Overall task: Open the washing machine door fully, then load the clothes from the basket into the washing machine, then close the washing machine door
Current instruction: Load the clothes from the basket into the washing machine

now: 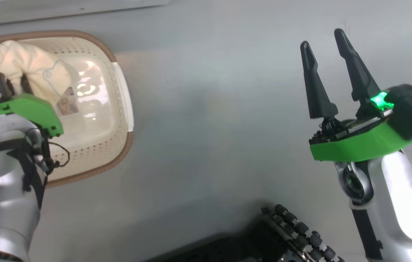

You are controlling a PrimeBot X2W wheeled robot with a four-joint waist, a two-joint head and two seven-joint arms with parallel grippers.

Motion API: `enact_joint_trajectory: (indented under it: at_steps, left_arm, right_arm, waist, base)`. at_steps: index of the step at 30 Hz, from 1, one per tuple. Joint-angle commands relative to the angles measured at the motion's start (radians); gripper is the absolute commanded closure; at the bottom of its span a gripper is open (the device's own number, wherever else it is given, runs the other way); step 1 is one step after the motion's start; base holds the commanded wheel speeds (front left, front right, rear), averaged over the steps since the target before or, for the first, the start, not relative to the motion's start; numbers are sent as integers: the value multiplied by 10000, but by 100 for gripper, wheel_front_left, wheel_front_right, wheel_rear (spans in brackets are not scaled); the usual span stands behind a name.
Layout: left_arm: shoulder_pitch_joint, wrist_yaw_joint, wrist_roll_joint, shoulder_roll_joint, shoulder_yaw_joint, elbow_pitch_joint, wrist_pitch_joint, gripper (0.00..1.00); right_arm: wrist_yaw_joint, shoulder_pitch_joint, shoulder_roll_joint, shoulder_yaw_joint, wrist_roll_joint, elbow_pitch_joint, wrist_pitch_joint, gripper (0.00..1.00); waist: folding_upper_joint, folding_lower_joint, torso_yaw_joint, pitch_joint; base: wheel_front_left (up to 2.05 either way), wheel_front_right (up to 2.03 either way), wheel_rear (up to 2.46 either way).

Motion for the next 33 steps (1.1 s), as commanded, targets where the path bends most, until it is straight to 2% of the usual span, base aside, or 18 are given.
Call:
enact_joint_trajectory:
  at_steps: [1,4,5,10,17,24,33]
  left_arm:
    - [304,125,93,252,141,-310,-189,100]
    - [733,307,194,138,193,-1028,-291,100]
    - [1153,560,388,165,322,-2039,-299,100]
    - [2661,1074,935,121,800,-4770,-303,100]
    - [4587,1515,1610,33,1217,-7633,-305,100]
    - [6040,1826,2077,-74,1055,-9504,-305,100]
    - [7569,2055,2121,41,787,-10771,44,100]
  right_arm:
    - [-29,444,-72,40,-109,-206,-93,0]
    - [-29,652,-72,-78,-332,-101,-93,0]
    - [-29,772,-72,-146,-437,-88,-93,0]
    - [-29,1145,-72,-323,-706,-9,-93,0]
    - [-29,1718,-72,-441,-1081,251,-93,0]
    - [-29,2211,-170,-501,-1312,426,-93,0]
    - [-29,2866,-192,-640,-1427,642,-40,0]
  waist:
    - [0,1,366,-422]
    - [0,1,629,-894]
    - [0,1,781,-1214]
    - [0,1,1150,-2076]
    - [0,1,1564,-3295]
    - [0,1,1827,-4389]
    - [0,1,1999,-5726]
  base:
    - [0,0,0]
    - [0,0,0]
    - [0,0,0]
    - [0,0,0]
    - [0,0,0]
    - [0,0,0]
    - [0,0,0]
